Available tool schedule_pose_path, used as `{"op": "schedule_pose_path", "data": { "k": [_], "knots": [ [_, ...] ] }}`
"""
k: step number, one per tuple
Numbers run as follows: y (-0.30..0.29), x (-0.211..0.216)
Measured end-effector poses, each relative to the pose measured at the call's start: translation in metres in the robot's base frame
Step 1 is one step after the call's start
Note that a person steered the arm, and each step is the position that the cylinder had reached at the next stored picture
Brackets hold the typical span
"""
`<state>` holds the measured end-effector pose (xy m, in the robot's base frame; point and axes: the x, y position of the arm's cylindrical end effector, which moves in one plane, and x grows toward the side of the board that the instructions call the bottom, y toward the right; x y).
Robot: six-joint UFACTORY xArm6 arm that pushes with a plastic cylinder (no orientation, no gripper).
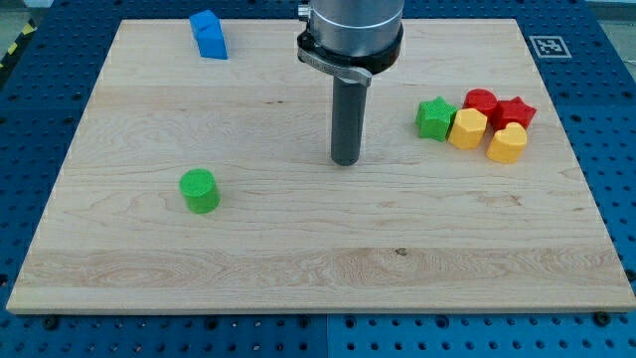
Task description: Push the green circle towards right
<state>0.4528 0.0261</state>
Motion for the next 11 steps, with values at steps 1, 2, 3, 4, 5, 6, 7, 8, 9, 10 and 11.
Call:
{"op": "schedule_pose_path", "data": {
  "k": [1,2,3,4,5,6,7,8,9,10,11],
  "knots": [
    [-0.018,0.006],
    [-0.063,0.007],
    [-0.097,0.000],
    [-0.135,-0.016],
    [-0.182,0.016],
    [-0.195,0.020],
    [-0.195,0.020],
    [-0.195,0.048],
    [-0.190,0.055],
    [-0.168,0.075],
    [-0.146,0.075]
  ]
}}
